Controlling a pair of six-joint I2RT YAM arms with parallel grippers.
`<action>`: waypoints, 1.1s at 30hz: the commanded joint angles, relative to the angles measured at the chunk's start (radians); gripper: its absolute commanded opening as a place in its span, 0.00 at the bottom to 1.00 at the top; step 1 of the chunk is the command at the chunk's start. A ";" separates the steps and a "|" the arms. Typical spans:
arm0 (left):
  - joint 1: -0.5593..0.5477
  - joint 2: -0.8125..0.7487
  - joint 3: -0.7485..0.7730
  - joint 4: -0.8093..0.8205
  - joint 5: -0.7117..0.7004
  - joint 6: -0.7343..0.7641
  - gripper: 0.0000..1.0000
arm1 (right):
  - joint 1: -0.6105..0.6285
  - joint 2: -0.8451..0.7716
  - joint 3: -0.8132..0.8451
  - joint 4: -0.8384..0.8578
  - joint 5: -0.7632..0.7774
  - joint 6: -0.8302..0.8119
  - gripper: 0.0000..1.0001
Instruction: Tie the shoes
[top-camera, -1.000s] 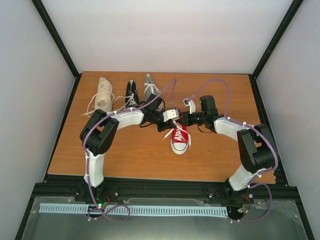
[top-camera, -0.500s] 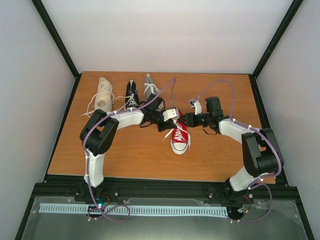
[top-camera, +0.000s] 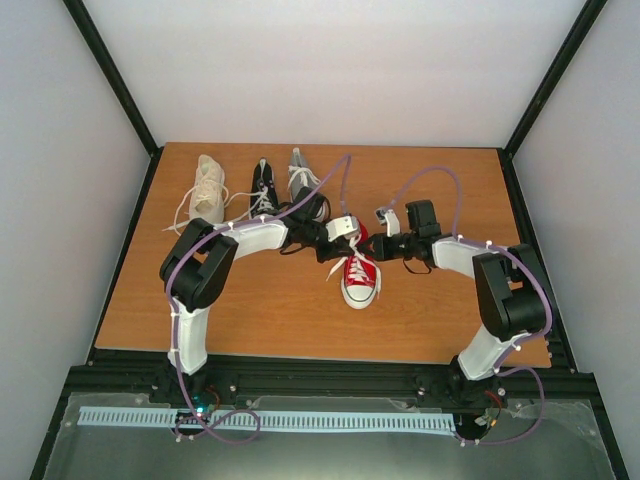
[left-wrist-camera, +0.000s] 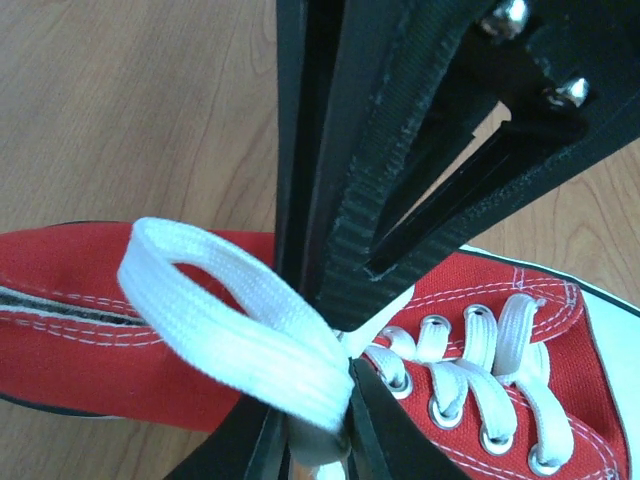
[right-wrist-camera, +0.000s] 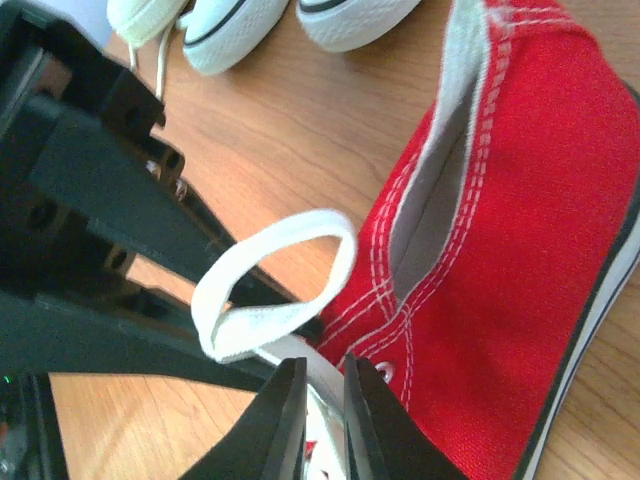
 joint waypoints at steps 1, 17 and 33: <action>-0.008 0.003 0.046 0.048 -0.004 -0.013 0.18 | 0.000 -0.009 -0.022 0.013 -0.010 -0.015 0.09; -0.013 0.001 0.029 0.085 -0.011 -0.013 0.12 | 0.000 -0.088 -0.027 -0.026 -0.028 -0.023 0.03; -0.014 -0.012 -0.002 0.133 -0.084 -0.019 0.01 | -0.112 -0.090 -0.045 0.064 -0.032 0.049 0.22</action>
